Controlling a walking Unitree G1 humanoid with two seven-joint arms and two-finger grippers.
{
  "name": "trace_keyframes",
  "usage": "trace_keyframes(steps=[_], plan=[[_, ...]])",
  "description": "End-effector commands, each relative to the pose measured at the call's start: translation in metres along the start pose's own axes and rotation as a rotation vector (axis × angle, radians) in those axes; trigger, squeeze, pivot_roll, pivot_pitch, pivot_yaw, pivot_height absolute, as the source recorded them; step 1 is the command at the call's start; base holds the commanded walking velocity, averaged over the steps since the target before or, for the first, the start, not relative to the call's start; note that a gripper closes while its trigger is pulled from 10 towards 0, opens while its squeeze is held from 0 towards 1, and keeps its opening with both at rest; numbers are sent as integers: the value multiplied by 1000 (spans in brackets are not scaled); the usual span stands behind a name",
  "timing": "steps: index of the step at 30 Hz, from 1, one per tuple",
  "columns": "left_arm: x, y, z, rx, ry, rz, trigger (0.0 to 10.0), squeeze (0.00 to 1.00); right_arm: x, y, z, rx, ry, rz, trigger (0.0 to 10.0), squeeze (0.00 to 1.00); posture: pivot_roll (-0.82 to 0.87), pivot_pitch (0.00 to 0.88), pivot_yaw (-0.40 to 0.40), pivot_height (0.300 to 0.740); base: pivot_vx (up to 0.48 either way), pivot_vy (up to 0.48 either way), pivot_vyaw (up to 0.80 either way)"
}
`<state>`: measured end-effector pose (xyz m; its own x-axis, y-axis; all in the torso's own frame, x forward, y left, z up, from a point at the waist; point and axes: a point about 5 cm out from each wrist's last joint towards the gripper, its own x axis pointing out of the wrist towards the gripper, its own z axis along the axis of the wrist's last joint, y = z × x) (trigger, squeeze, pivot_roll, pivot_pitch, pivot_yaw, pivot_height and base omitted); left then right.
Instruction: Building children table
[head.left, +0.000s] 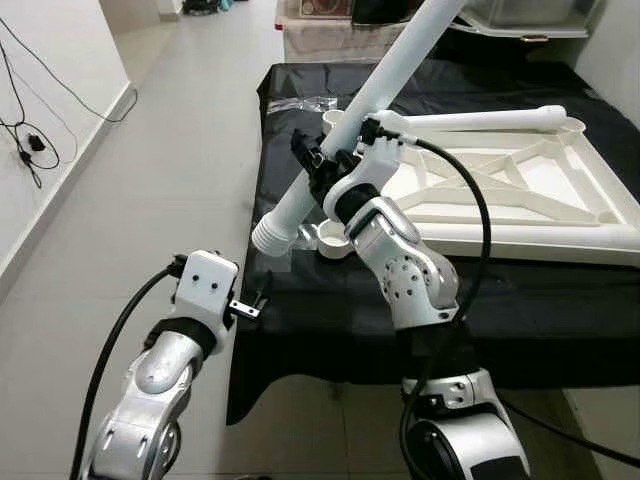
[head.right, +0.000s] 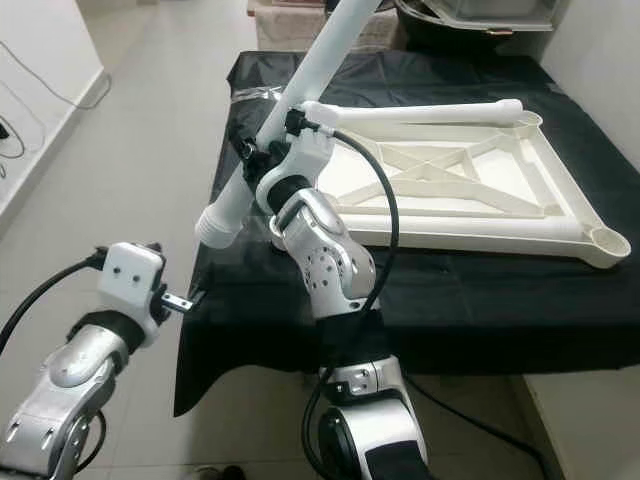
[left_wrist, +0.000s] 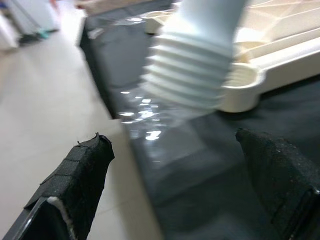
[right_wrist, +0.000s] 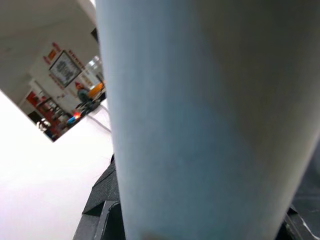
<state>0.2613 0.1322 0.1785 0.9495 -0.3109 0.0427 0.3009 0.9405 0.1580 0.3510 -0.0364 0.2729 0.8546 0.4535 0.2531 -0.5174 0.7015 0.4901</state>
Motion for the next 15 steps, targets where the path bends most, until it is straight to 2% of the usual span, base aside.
trace_keyframes(steps=[1,6,9,15], plan=[[3,-14,-7,-29,39,-84,10000,0,-4,13,-20,86,42,50,10000,0,23,102,-1,740,0,0,0],[8,-17,-8,11,41,-104,10000,0,-4,15,-23,94,53,66,10000,0,29,101,-3,740,0,0,0],[20,-3,-6,104,41,-32,10000,0,-7,21,-28,64,70,109,10000,0,23,95,1,740,0,0,0],[23,5,-4,152,48,5,10000,0,-10,18,-32,46,79,108,10000,0,23,95,1,740,0,0,0]])
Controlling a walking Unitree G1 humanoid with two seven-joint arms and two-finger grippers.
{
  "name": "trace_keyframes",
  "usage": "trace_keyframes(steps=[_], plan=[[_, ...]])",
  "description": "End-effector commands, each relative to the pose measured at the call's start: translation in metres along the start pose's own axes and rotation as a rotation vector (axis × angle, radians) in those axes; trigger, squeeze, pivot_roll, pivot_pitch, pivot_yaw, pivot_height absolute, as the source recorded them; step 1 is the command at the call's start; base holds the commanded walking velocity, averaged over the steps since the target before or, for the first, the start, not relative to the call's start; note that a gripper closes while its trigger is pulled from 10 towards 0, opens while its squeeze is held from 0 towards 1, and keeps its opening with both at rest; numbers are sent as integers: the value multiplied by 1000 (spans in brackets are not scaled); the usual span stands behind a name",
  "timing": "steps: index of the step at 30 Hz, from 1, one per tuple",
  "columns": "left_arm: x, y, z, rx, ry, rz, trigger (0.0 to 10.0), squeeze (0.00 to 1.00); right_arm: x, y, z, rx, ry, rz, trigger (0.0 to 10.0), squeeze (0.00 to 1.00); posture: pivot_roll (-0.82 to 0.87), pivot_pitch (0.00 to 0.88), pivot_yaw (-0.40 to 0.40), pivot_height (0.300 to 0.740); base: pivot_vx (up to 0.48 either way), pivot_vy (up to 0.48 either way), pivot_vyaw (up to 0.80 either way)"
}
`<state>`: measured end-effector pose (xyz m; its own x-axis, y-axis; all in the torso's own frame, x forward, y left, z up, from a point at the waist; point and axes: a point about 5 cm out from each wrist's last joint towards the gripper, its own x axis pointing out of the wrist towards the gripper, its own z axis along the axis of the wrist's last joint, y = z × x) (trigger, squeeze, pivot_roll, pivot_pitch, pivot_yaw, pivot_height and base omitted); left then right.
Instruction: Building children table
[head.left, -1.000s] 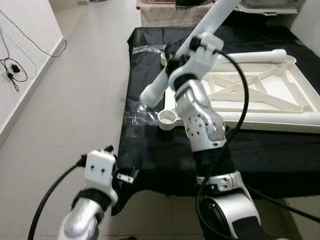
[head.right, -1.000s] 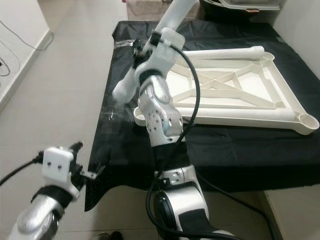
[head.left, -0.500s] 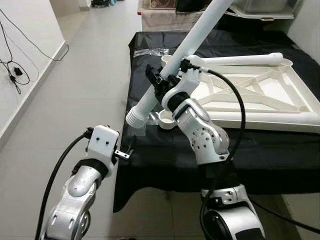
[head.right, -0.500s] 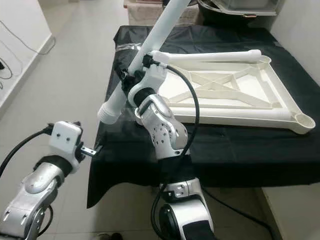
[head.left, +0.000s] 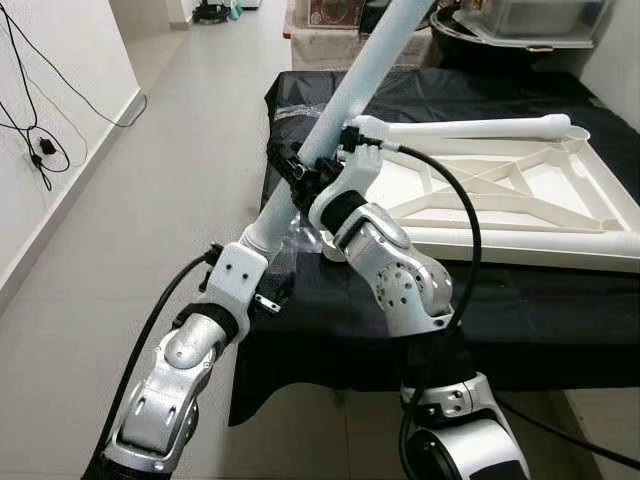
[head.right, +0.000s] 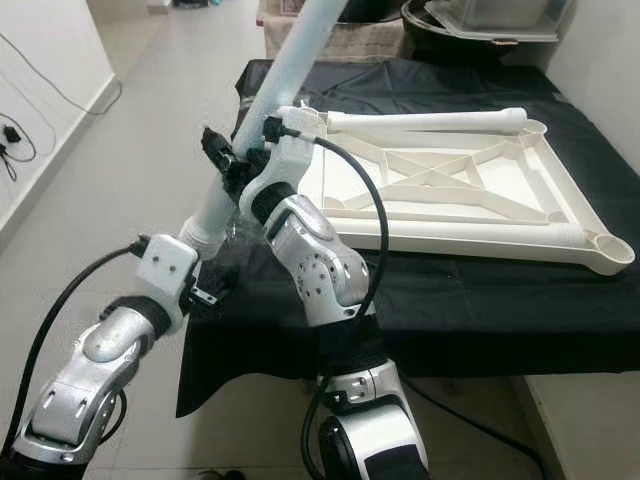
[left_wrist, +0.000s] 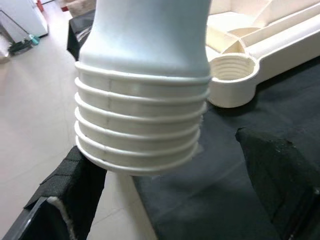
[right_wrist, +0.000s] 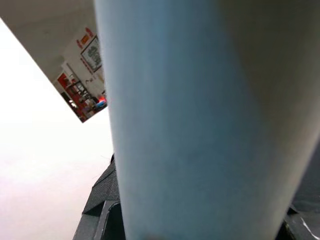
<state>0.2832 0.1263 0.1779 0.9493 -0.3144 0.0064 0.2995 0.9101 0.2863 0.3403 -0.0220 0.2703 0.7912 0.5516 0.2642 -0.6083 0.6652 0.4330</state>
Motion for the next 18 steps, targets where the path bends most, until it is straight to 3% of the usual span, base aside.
trace_keyframes(steps=[1,18], plan=[[0,4,-3,41,21,16,10000,0,-6,5,-22,79,31,1,10000,0,24,92,4,740,0,0,0],[11,0,-2,22,3,25,10000,0,-14,10,-28,55,61,45,10000,0,10,77,17,740,0,0,0]])
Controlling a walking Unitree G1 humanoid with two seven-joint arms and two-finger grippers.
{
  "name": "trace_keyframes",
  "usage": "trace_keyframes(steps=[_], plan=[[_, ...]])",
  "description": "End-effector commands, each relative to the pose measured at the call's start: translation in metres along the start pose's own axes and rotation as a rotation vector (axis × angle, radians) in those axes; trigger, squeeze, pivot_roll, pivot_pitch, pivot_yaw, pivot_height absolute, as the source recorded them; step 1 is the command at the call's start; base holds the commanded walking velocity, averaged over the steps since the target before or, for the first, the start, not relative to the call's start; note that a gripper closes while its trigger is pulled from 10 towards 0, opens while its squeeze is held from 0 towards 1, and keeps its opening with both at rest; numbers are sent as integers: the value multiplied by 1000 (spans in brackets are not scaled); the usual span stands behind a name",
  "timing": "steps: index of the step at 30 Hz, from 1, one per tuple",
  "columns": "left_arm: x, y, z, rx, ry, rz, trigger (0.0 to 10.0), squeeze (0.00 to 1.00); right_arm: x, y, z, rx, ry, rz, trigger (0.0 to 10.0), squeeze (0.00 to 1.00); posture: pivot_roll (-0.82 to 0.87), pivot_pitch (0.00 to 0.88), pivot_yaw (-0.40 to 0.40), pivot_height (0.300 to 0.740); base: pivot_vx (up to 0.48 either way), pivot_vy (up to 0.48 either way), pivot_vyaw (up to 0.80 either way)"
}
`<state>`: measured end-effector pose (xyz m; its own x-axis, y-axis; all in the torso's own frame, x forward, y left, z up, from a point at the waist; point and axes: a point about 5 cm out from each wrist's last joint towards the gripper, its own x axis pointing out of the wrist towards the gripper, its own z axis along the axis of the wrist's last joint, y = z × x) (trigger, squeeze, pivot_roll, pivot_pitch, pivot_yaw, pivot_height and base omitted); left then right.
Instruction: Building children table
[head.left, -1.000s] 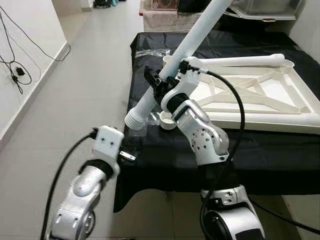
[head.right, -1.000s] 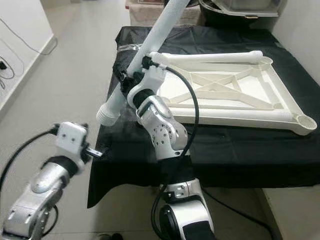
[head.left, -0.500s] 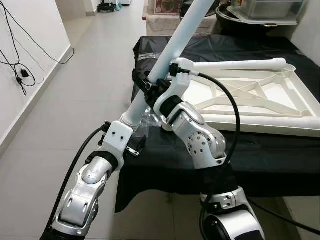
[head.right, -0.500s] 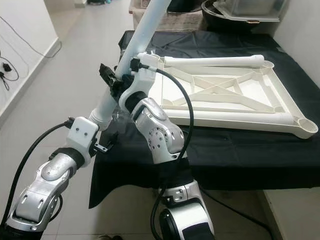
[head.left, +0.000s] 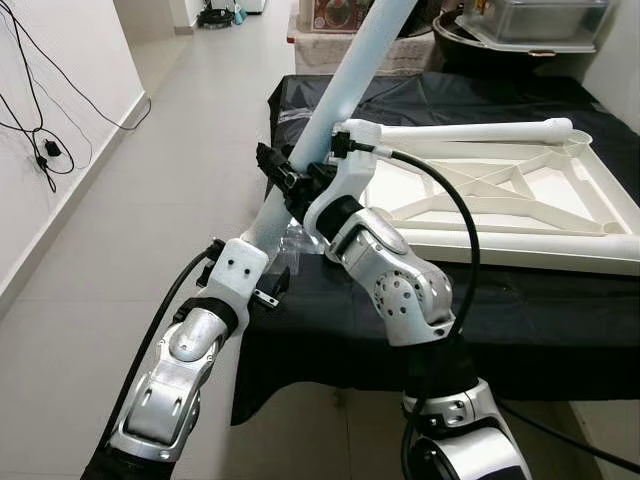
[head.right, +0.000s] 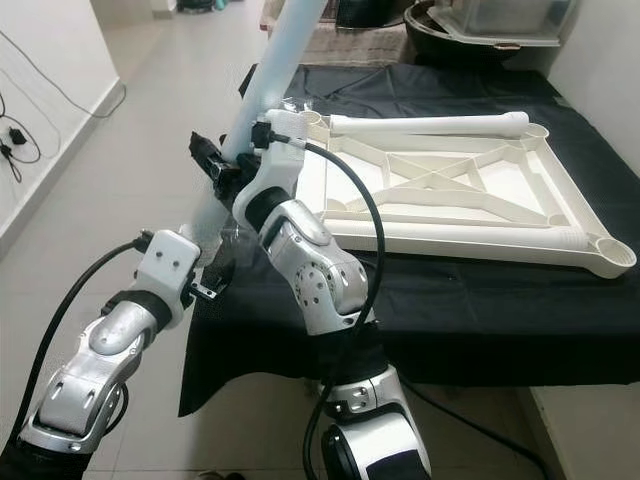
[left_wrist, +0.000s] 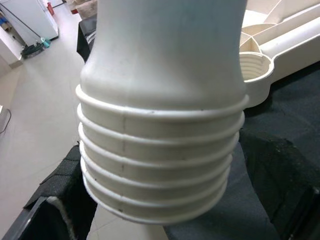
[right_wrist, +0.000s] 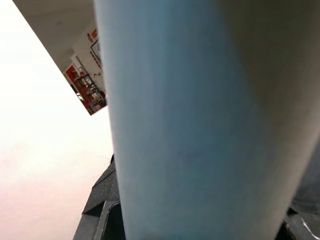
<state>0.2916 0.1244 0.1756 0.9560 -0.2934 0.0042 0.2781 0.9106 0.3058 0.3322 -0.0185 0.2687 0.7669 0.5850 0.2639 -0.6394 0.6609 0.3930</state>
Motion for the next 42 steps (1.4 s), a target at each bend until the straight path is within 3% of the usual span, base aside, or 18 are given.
trace_keyframes(steps=[1,21,22,27,28,42], plan=[[2,0,0,2,-5,5,10000,0,-8,5,-25,90,41,9,10000,0,10,77,17,740,0,0,0],[12,-6,5,2,-21,-19,10000,0,-14,6,-37,70,84,16,10000,0,12,85,17,740,0,0,0],[13,-7,4,-2,-17,-27,8275,0,-14,6,-37,70,85,17,10000,0,12,85,17,740,0,0,0],[13,-10,0,-24,1,-34,8118,0,-15,6,-37,72,83,20,10000,0,12,85,17,740,0,0,0],[13,-12,-2,-38,8,-43,0,0,-15,7,-36,72,81,21,10000,0,10,88,16,740,0,0,0],[11,-12,-6,-53,12,-38,0,0,-15,9,-34,56,69,37,10000,0,6,87,15,740,0,0,0]])
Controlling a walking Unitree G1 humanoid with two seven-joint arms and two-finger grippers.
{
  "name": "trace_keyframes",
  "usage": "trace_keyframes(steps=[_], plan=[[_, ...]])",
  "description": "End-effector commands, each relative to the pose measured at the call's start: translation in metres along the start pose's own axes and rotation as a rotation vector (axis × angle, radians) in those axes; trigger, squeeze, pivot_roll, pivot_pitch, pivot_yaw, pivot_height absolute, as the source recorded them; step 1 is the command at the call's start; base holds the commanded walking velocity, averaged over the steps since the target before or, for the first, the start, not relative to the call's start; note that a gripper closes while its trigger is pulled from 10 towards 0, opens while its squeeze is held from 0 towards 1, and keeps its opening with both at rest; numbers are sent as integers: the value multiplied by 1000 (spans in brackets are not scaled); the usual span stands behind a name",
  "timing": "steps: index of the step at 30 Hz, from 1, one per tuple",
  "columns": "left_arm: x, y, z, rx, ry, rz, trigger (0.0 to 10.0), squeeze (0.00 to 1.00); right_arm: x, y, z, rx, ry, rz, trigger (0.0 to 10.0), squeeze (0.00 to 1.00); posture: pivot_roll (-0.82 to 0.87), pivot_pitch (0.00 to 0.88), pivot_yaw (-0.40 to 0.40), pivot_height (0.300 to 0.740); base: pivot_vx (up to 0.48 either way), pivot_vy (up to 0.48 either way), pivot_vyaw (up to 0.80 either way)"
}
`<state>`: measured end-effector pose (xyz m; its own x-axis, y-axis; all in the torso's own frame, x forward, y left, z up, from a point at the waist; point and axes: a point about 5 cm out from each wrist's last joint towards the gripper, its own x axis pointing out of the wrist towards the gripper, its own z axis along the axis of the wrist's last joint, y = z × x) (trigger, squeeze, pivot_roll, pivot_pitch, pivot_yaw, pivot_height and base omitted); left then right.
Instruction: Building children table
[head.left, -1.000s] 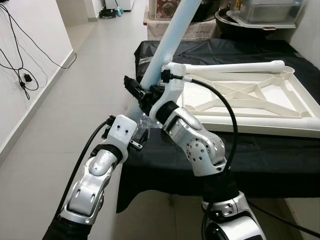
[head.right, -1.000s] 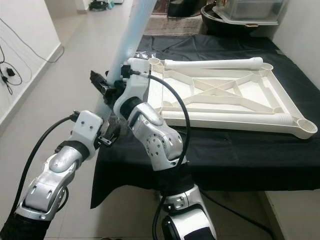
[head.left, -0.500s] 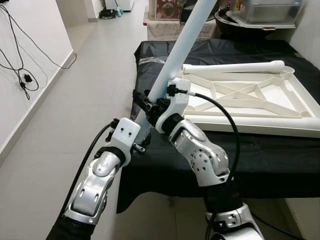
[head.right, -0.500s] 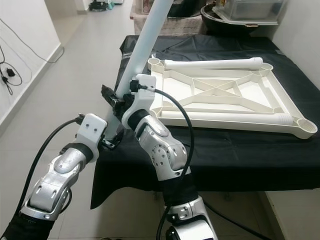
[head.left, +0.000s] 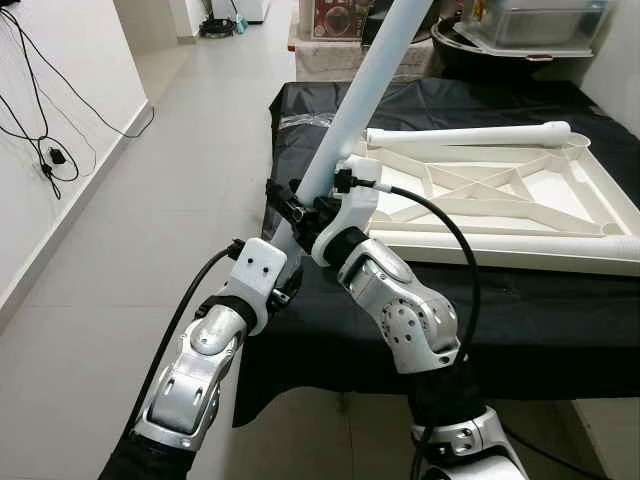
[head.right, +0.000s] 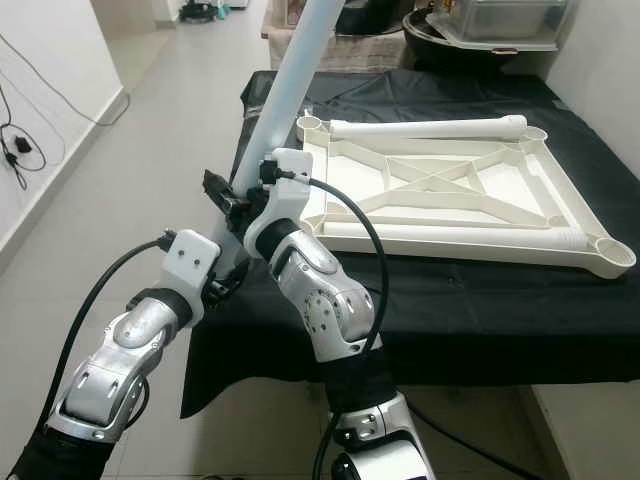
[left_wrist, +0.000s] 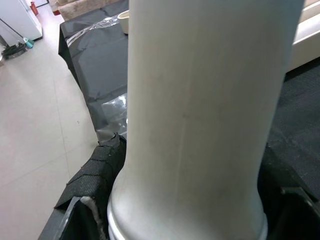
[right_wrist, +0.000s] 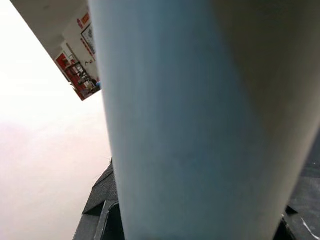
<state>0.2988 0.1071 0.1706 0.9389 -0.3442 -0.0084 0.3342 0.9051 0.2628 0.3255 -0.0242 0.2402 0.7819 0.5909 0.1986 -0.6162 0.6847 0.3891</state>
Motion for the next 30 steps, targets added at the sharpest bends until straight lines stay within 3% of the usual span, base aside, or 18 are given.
trace_keyframes(steps=[1,6,7,8,10,11,18,22,25,28,30], plan=[[-2,3,-6,-7,16,19,0,0,1,20,-10,44,4,68,10000,0,6,87,15,740,0,0,0],[-4,2,-9,-10,28,13,0,0,2,18,-7,1,-28,52,10000,0,5,84,14,740,0,0,0],[-5,2,-9,-2,31,7,10000,0,2,17,-7,-21,-28,59,10000,0,7,83,13,740,0,0,0],[-10,3,-10,-13,22,5,10000,0,3,13,-7,-37,-23,59,10000,1000,7,83,13,740,0,0,0],[-17,3,-10,-32,12,0,10000,0,3,8,-7,-50,-20,62,10000,1000,7,83,13,740,0,0,0],[-20,2,-11,-55,15,-16,10000,0,2,5,-6,-35,-33,77,10000,0,7,83,13,740,0,0,0],[-44,-12,-12,-79,12,-160,10000,0,0,-7,3,-14,-32,197,10000,0,15,86,10,740,0,0,0],[-49,-12,-13,-94,19,-176,10000,0,-1,-8,2,2,9,256,10000,0,15,86,10,740,0,0,0],[-55,-12,-13,-150,27,-205,10000,0,-4,-8,-1,27,63,339,10000,0,12,89,12,740,0,0,0],[-70,-20,-11,-248,38,-317,10000,0,-8,-11,-4,8,126,465,10000,0,12,89,12,740,0,0,0],[-73,-22,-11,-263,42,-335,10000,0,-9,-12,-4,10,135,484,10000,0,12,89,12,740,0,0,0]])
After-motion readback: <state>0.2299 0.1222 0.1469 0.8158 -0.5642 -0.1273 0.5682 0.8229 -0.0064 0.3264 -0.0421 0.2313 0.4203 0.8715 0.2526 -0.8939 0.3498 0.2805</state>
